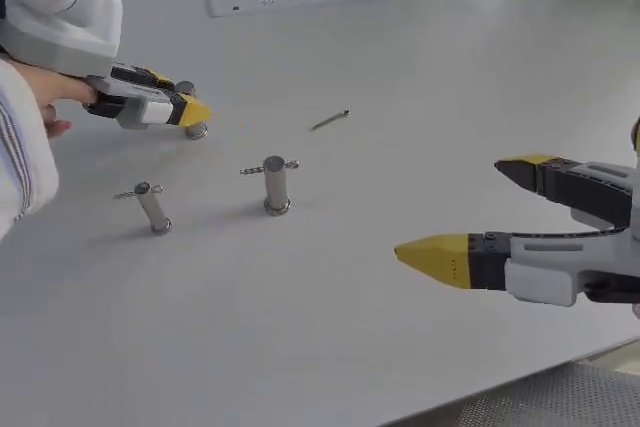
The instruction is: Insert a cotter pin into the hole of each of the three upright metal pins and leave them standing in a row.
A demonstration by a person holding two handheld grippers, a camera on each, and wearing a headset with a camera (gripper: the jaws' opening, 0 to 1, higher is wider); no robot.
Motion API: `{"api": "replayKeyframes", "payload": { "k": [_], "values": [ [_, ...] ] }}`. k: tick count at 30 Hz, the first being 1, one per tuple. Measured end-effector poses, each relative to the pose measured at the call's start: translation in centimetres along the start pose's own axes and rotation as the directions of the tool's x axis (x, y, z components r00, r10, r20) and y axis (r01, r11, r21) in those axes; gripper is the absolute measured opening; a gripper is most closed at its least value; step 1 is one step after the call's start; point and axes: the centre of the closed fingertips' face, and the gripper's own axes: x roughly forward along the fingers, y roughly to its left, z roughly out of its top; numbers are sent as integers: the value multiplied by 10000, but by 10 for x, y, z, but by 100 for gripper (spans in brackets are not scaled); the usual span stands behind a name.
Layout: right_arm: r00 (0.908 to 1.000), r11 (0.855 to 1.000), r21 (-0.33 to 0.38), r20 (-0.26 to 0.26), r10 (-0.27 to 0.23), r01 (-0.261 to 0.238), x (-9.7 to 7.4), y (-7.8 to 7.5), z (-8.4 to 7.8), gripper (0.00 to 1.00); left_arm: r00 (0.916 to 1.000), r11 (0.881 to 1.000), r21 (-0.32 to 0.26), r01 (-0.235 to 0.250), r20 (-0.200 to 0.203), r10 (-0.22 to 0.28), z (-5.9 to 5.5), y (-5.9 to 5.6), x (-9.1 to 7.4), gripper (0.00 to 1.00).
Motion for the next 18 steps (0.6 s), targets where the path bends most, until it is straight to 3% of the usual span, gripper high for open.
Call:
{"api": "replayKeyframes", "payload": {
  "k": [3, 10, 16, 18],
  "values": [
    [10000, 10000, -15, -26, 9, -9, 0, 0, -1, 91, 10000, 9999, 122, 25, 11, -25, 1, -2, 0, 11],
    [10000, 10000, 2, -36, 24, -24, -1, -1, -2, 91, 10000, 9995, 302, -11, 52, 10, 1, -3, -2, 10],
    [10000, 9999, -136, -48, -22, 22, -2, -2, -1, 91, 9977, 9971, -385, -660, -166, 654, -1, 3, -7, 9],
    [10000, 9999, -160, -34, -34, 33, -3, -2, 0, 91, 9974, 9972, -294, -692, -200, 686, -1, 2, -9, 9]
  ]
}}
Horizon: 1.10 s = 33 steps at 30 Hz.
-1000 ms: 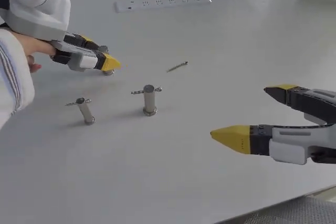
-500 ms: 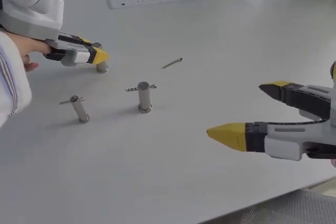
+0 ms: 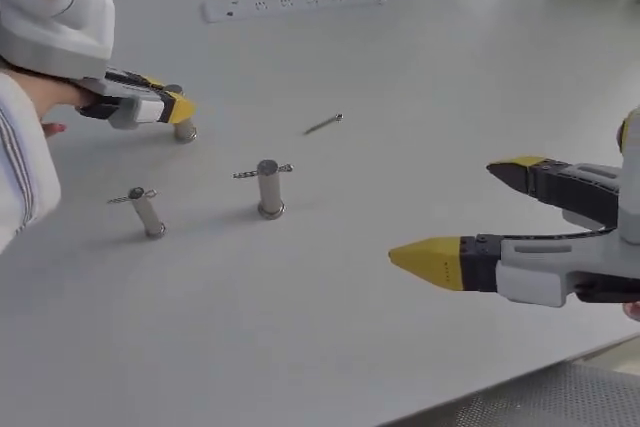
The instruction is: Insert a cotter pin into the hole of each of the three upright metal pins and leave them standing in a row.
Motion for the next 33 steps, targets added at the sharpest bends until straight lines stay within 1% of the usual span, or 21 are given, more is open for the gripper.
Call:
{"api": "replayKeyframes", "payload": {
  "k": [2, 5, 8, 9, 10, 12, 13, 14, 15, 18, 20, 21, 22, 24, 26, 28, 31, 32, 33],
  "values": [
    [10000, 10000, -8, 25, -16, 16, 0, -1, 1, 91, 10000, 10000, -11, -6, 47, 6, 2, -3, -6, 9],
    [10000, 10000, -3, 19, -22, 22, 0, -1, 1, 91, 9997, 10000, -17, -3, 242, 3, 10, -10, -19, 9],
    [10000, 10000, -32, 11, 1, -1, 1, 0, 1, 90, 9992, 9999, 105, -30, 399, 26, 17, -16, -29, 9],
    [10000, 10000, -51, 11, 14, -14, 1, 0, 1, 90, 9987, 10000, 91, 17, 508, -21, 20, -17, -34, 9],
    [10000, 10000, -68, 8, 17, -17, 1, 0, 1, 90, 9982, 10000, 59, 69, 591, -72, 23, -15, -35, 9],
    [10000, 9999, -126, 13, 11, -11, 0, 1, 2, 90, 9973, 9999, 55, 138, 725, -142, 27, -17, -45, 9],
    [10000, 9999, -136, 16, 8, -8, 0, 1, 3, 90, 9972, 9998, 107, 154, 735, -162, 28, -20, -49, 9],
    [10000, 9999, -142, 22, 11, -10, 0, 1, 3, 90, 9972, 9997, 180, 166, 730, -179, 28, -24, -55, 9],
    [10000, 9999, -155, 28, 16, -16, 0, 1, 3, 90, 9972, 9996, 209, 169, 726, -184, 28, -25, -57, 9],
    [10000, 9998, -204, 10, 66, -66, 0, 3, 3, 90, 9970, 9988, 439, 198, 739, -230, 29, -39, -73, 9],
    [9999, 9997, -229, 1, 111, -111, 1, 5, 3, 90, 9964, 9989, 398, 230, 805, -261, 32, -46, -81, 9],
    [9999, 9996, -237, -5, 123, -123, 1, 5, 3, 90, 9956, 9988, 413, 268, 883, -304, 34, -51, -87, 9],
    [9999, 9996, -237, -18, 143, -143, 2, 6, 3, 90, 9950, 9987, 398, 303, 941, -339, 31, -49, -86, 9],
    [9999, 9995, -262, -34, 169, -170, 2, 7, 3, 90, 9932, 9982, 442, 395, 1078, -440, 35, -56, -93, 9],
    [9998, 9994, -278, -41, 182, -183, 3, 8, 3, 90, 9914, 9975, 498, 497, 1184, -553, 39, -67, -99, 9],
    [9998, 9994, -290, -35, 196, -197, 3, 9, 3, 90, 9901, 9955, 718, 619, 1211, -703, 41, -78, -103, 9],
    [9998, 9994, -272, -32, 195, -196, 3, 10, 3, 90, 9883, 9933, 830, 803, 1229, -902, 41, -91, -106, 9],
    [9998, 9995, -264, -27, 198, -198, 3, 10, 2, 90, 9869, 9928, 757, 924, 1256, -1014, 39, -92, -104, 9],
    [9998, 9995, -244, -34, 206, -207, 3, 10, 2, 90, 9859, 9928, 619, 1024, 1268, -1096, 38, -96, -105, 9]
  ]
}}
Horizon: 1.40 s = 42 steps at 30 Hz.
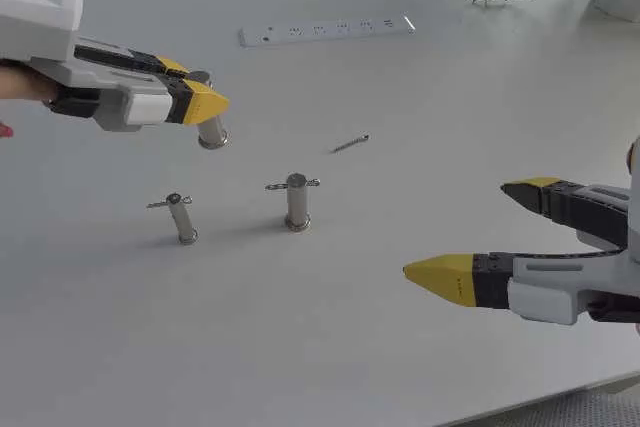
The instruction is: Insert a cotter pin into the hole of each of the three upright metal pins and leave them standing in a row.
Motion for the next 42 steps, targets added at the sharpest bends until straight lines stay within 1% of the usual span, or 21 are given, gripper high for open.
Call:
{"api": "replayKeyframes", "payload": {
  "k": [1, 3, 7, 8, 10, 11, 12, 13, 14, 16, 19, 21, 25, 27, 28, 30, 33, 36, 38, 42],
  "values": [
    [10000, 10000, 7, -24, 6, -6, 0, 0, -1, 90, 9999, 9999, -31, 133, 28, -133, -1, -7, 0, 9],
    [10000, 10000, -8, -60, 21, -21, 1, 1, -2, 90, 9998, 9998, -80, 185, 42, -185, -2, -16, 1, 9],
    [10000, 10000, 11, -82, 39, -39, 1, 2, -3, 90, 9995, 9995, 35, 308, -64, -307, -5, -31, 5, 9],
    [9999, 10000, 6, -99, 51, -51, 1, 2, -3, 90, 9994, 9995, 17, 319, -95, -319, -7, -33, 6, 9],
    [9999, 10000, -17, -126, 67, -67, 2, 3, -4, 90, 9988, 9989, 152, 448, -181, -445, -12, -46, 9, 9],
    [9999, 10000, -35, -147, 70, -71, 2, 3, -4, 90, 9987, 9988, 142, 476, -212, -473, -14, -51, 10, 9],
    [9998, 10000, -40, -165, 74, -74, 2, 4, -5, 90, 9982, 9986, 123, 520, -320, -516, -19, -53, 13, 9],
    [9998, 10000, -36, -200, 80, -81, 2, 4, -5, 90, 9976, 9983, 134, 561, -402, -555, -22, -52, 17, 9],
    [9998, 10000, -38, -204, 80, -81, 2, 4, -6, 90, 9966, 9979, 212, 614, -558, -601, -27, -56, 20, 9],
    [9997, 10000, -43, -228, 85, -86, 2, 4, -6, 90, 9948, 9971, 381, 653, -806, -621, -32, -65, 22, 9],
    [9997, 9999, -16, -237, 104, -105, 2, 5, -8, 90, 9927, 9967, 410, 695, -1015, -651, -40, -72, 27, 9],
    [9995, 9999, -7, -269, 133, -133, 2, 6, -9, 89, 9900, 9958, 479, 778, -1217, -715, -47, -77, 32, 9],
    [9994, 9999, -20, -322, 158, -159, 2, 6, -10, 89, 9867, 9944, 702, 786, -1480, -676, -57, -83, 37, 9],
    [9993, 9999, -1, -342, 160, -160, 3, 6, -11, 89, 9850, 9948, 691, 747, -1605, -628, -62, -85, 40, 9],
    [9992, 9999, 1, -352, 168, -168, 3, 7, -12, 89, 9843, 9966, 443, 692, -1659, -609, -65, -86, 41, 9],
    [9991, 9998, 1, -385, 202, -202, 3, 7, -13, 89, 9849, 9967, 311, 753, -1587, -695, -66, -89, 43, 9],
    [9988, 9998, -28, -446, 210, -211, 3, 7, -14, 89, 9862, 9975, 68, 709, -1507, -691, -67, -91, 46, 9],
    [9987, 9998, 0, -453, 223, -224, 3, 6, -14, 89, 9878, 9987, -137, 484, -1478, -499, -68, -90, 49, 9],
    [9986, 9997, -3, -476, 242, -242, 4, 7, -15, 89, 9883, 9988, -373, 319, -1476, -371, -69, -89, 51, 9],
    [9981, 9995, -23, -531, 312, -313, 5, 8, -16, 89, 9876, 9987, -482, 181, -1552, -254, -71, -89, 54, 9]
  ]
}}
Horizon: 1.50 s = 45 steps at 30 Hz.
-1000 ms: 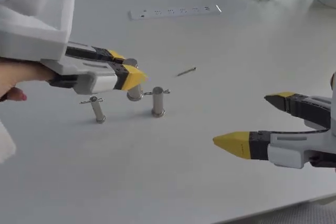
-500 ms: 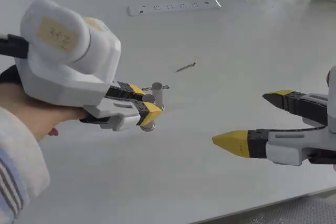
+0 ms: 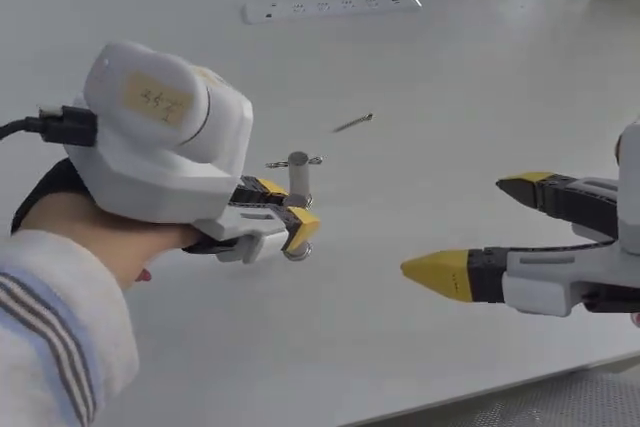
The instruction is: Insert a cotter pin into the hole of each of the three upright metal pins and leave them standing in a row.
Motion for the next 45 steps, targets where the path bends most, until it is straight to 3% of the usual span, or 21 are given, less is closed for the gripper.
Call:
{"api": "replayKeyframes", "payload": {
  "k": [9, 11, 27, 40, 45],
  "values": [
    [10000, 10000, 4, -63, 47, -47, 1, 0, -2, 89, 9990, 9984, -357, -431, -90, 428, -3, -1, 6, 9],
    [10000, 10000, 8, -79, 49, -49, 1, 0, -2, 89, 9980, 9941, -890, -621, -148, 610, -5, 1, 8, 9],
    [9999, 9999, -3, -88, 124, -124, 2, 0, -3, 89, 9924, 9893, -799, -1223, -259, 1206, -8, 1, 17, 10],
    [9999, 9999, -47, -79, 149, -150, 3, 1, -1, 89, 9901, 9890, -566, -1367, 225, 1382, -7, -2, 20, 10],
    [9997, 9997, -72, -57, 223, -223, 5, 3, -1, 88, 9901, 9880, -720, -1364, 222, 1383, -7, -2, 20, 10]
  ]
}}
